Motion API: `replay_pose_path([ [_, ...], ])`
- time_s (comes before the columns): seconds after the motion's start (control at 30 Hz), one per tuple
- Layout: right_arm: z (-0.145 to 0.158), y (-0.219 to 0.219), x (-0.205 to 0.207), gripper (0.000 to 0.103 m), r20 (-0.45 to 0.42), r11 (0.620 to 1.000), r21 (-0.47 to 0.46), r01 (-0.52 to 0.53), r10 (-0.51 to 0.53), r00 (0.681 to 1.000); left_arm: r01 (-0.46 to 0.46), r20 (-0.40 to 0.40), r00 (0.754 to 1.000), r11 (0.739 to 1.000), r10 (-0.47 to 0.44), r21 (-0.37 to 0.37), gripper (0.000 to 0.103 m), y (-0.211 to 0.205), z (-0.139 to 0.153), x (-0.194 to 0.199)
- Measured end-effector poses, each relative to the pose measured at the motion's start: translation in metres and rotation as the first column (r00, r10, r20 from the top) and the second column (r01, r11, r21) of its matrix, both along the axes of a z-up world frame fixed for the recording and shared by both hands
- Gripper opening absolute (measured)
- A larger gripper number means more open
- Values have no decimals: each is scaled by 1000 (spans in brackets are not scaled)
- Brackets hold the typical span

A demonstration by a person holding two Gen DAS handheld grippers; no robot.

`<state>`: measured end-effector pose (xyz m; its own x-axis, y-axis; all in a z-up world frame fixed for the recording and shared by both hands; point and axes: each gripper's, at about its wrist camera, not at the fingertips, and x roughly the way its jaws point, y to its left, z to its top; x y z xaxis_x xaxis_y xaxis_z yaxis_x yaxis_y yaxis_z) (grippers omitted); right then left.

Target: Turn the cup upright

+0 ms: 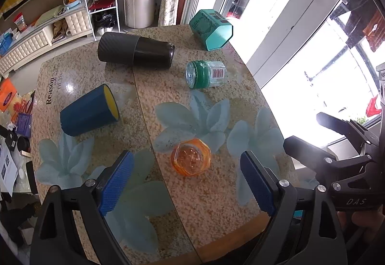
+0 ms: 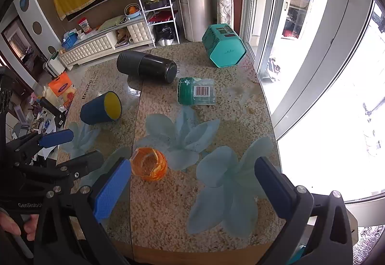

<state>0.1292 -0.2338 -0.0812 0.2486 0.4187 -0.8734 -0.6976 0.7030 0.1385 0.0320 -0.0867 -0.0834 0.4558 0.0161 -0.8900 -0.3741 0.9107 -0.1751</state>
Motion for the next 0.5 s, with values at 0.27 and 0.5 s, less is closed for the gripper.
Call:
replay_pose_path([
  [0.27, -1, 0, 2, 103, -13, 1000, 13, 1, -1, 1000, -4, 8, 1000, 1000, 4, -1, 92, -1, 1, 0],
  [0.5, -3, -1, 2, 103, -25, 1000, 14, -1, 1, 1000, 0, 10, 1000, 1000, -1, 31, 92, -4, 2, 0],
])
